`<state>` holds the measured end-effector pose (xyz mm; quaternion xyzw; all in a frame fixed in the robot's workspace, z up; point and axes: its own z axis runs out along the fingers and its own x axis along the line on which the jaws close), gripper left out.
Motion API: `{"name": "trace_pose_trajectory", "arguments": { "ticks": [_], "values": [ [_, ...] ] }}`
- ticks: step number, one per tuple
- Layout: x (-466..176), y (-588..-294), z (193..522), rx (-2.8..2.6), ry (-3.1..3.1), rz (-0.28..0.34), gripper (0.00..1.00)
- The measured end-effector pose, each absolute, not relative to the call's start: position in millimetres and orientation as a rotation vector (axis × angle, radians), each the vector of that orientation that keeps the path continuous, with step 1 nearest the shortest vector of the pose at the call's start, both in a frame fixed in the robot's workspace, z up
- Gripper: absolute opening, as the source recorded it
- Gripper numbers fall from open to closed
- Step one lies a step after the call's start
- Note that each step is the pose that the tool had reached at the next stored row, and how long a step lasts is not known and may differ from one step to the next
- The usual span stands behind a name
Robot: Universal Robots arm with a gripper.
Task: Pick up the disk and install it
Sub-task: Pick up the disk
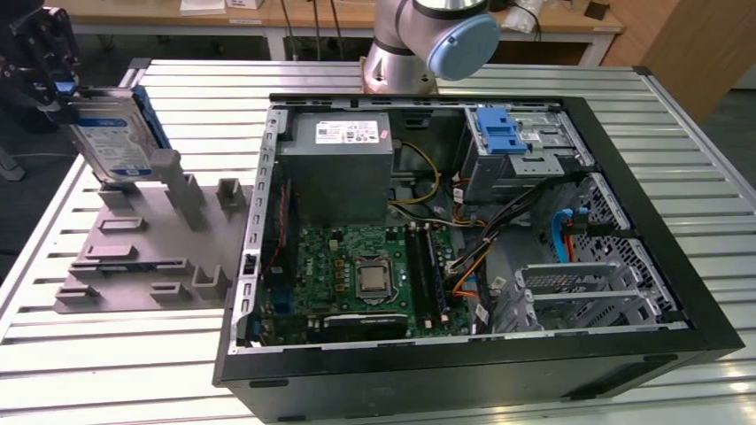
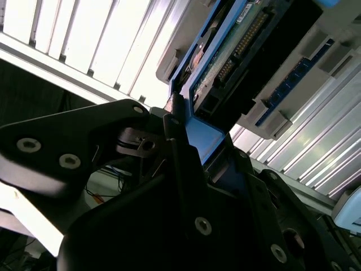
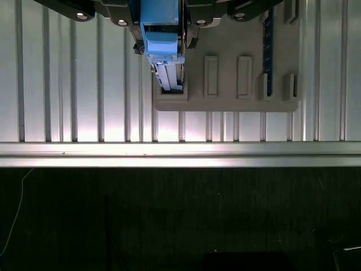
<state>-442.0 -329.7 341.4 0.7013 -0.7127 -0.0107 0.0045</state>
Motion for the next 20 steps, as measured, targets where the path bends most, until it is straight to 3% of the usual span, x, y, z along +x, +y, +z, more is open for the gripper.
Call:
{"name": "trace_pose_trajectory", "arguments": {
  "ticks": [20],
  "values": [
    [-442,-330,388,2.197,-2.233,-0.033,0.36]
  ]
}}
